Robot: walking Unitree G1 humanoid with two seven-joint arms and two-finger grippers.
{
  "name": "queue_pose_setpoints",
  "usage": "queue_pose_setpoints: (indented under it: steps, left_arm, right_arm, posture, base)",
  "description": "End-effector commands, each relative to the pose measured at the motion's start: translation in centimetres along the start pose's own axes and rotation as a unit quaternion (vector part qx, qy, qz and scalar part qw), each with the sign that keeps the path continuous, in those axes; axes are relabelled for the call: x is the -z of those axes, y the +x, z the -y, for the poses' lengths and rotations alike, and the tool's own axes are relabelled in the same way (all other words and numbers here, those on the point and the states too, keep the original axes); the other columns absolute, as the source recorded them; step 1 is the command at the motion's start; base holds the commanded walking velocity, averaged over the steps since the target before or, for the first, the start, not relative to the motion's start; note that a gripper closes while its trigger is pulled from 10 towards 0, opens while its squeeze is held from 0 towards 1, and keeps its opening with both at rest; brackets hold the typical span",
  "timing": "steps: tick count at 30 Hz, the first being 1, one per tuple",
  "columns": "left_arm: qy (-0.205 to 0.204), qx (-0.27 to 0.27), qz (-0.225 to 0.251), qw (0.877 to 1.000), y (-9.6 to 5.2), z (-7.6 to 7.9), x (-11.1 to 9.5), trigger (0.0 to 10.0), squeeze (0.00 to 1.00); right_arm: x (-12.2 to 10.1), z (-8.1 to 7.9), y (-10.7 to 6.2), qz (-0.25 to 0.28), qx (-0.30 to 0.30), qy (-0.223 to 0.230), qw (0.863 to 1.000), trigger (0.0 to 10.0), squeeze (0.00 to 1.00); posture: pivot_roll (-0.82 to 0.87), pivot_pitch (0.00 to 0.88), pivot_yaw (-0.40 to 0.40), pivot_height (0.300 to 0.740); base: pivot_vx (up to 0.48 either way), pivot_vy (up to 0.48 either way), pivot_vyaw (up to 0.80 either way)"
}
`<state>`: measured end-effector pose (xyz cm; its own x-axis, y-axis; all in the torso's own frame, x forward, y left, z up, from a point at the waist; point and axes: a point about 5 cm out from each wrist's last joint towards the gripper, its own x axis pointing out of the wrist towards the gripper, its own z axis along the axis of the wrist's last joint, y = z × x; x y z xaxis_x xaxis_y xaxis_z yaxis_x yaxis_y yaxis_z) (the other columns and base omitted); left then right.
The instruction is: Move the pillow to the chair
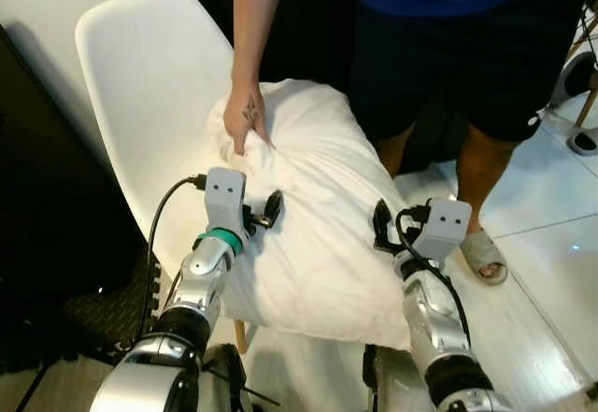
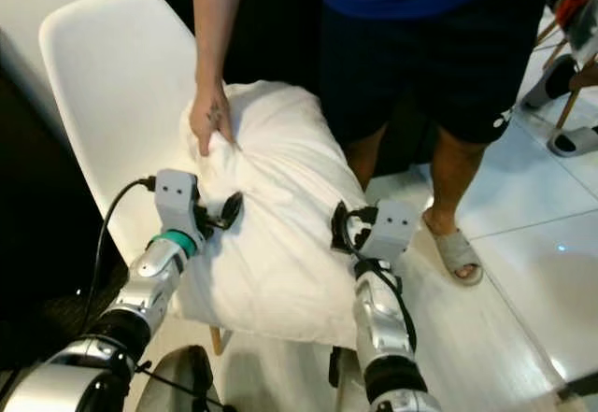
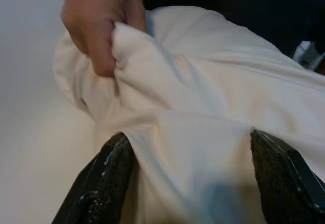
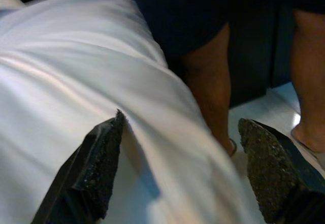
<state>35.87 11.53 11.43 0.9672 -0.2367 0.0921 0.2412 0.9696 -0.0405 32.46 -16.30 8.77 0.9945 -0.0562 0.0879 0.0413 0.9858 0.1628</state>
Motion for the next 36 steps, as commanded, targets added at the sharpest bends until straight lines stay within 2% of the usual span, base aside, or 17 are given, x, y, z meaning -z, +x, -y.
queue_pose_setpoints:
  steps: [1, 3, 4, 6, 7, 8, 12, 14, 15, 19, 23, 27, 30, 34, 36]
  left_arm:
    - [-0.01, -0.007, 0.001, 1.0, -0.3, -0.5, 0.1, 10.0, 1.0]
    - [-0.032, 0.0, 0.009, 0.999, -0.7, -0.4, 0.0, 10.0, 1.0]
    - [-0.042, 0.005, 0.015, 0.999, -0.9, -0.1, -0.1, 10.0, 1.0]
    - [-0.045, 0.011, 0.021, 0.999, -1.2, 0.2, -0.2, 10.0, 1.0]
    - [-0.045, 0.015, 0.027, 0.999, -1.5, 0.5, -0.3, 10.0, 0.76]
    - [-0.046, 0.017, 0.034, 0.998, -1.8, 0.7, -0.4, 10.0, 0.01]
    - [-0.052, 0.023, 0.047, 0.997, -2.3, 1.1, -0.7, 10.0, 0.0]
    - [-0.064, 0.019, 0.069, 0.995, -3.3, 1.1, -1.6, 10.0, 0.0]
    - [-0.064, 0.019, 0.069, 0.995, -3.3, 1.1, -1.6, 10.0, 0.0]
    - [-0.066, 0.004, 0.083, 0.994, -4.9, 0.3, -2.5, 10.0, 0.0]
    - [-0.07, -0.016, 0.081, 0.994, -5.4, -0.5, -2.7, 10.0, 0.0]
    - [-0.061, -0.041, 0.075, 0.995, -5.6, -1.4, -2.8, 10.0, 0.0]
    - [-0.06, -0.051, 0.076, 0.994, -5.4, -1.5, -3.1, 10.0, 0.0]
    - [-0.057, -0.06, 0.086, 0.993, -5.3, -1.3, -3.7, 10.0, 0.0]
    - [-0.05, -0.064, 0.095, 0.992, -5.0, -1.0, -4.2, 10.0, 0.0]
  right_arm:
    - [0.3, -0.7, -0.4, -0.007, -0.021, -0.008, 1.0, 10.0, 1.0]
    - [-0.3, -1.5, -0.7, 0.015, -0.049, -0.055, 0.997, 10.0, 1.0]
    - [-0.5, -1.9, -0.9, 0.023, -0.064, -0.068, 0.995, 10.0, 0.0]
    - [-0.7, -2.1, -1.1, 0.029, -0.073, -0.076, 0.994, 10.0, 0.0]
    - [-0.8, -2.2, -1.2, 0.032, -0.079, -0.081, 0.993, 10.0, 0.0]
    - [-0.9, -2.2, -1.3, 0.031, -0.081, -0.085, 0.993, 10.0, 0.0]
    - [-0.9, -2.0, -1.5, 0.027, -0.072, -0.085, 0.993, 10.0, 0.0]
    - [-1.3, -1.5, -1.7, 0.031, -0.065, -0.073, 0.995, 10.0, 0.0]
    - [-1.3, -1.5, -1.7, 0.031, -0.065, -0.073, 0.995, 10.0, 0.0]
    - [-2.3, -1.2, -2.4, 0.049, -0.064, -0.067, 0.994, 10.0, 0.0]
    - [-3.1, -1.1, -2.7, 0.066, -0.054, -0.065, 0.994, 10.0, 0.0]
    - [-3.9, -0.2, -2.7, 0.081, -0.016, -0.069, 0.994, 10.0, 0.0]
    - [-4.1, -0.2, -2.6, 0.086, -0.02, -0.076, 0.993, 10.0, 0.0]
    - [-4.4, -1.0, -2.6, 0.092, -0.048, -0.088, 0.991, 10.0, 0.0]
    - [-4.8, -1.9, -2.6, 0.1, -0.07, -0.095, 0.988, 10.0, 0.0]
  posture:
    - [-0.05, 0.002, 0.117, 0.582]
    - [-0.05, 0.001, 0.109, 0.582]
    - [-0.05, 0.0, 0.095, 0.582]
    - [-0.05, 0.0, 0.091, 0.582]
    - [-0.04, 0.0, 0.076, 0.582]
    - [-0.04, 0.0, 0.072, 0.582]
    - [-0.04, 0.0, 0.059, 0.582]
    - [-0.03, 0.0, 0.041, 0.582]
    - [-0.03, 0.0, 0.041, 0.582]
    - [-0.02, 0.0, 0.041, 0.582]
    - [-0.02, 0.0, 0.041, 0.582]
    - [-0.03, 0.0, 0.038, 0.582]
    - [-0.03, 0.0, 0.036, 0.582]
    - [-0.03, 0.0, 0.03, 0.582]
    - [-0.02, 0.0, 0.026, 0.582]
  base:
    - [0.0, 0.0, 0.0]
    - [0.0, 0.0, 0.0]
    - [0.0, 0.0, 0.0]
    - [0.0, 0.0, 0.0]
    - [0.0, 0.0, 0.0]
    - [0.0, 0.0, 0.0]
    - [0.0, 0.0, 0.0]
    - [0.0, 0.0, 0.0]
    - [0.0, 0.0, 0.0]
    - [0.0, 0.0, 0.0]
    - [0.0, 0.0, 0.0]
    - [0.0, 0.0, 0.0]
    - [0.0, 0.0, 0.0]
    - [0.0, 0.0, 0.0]
    - [0.0, 0.0, 0.0]
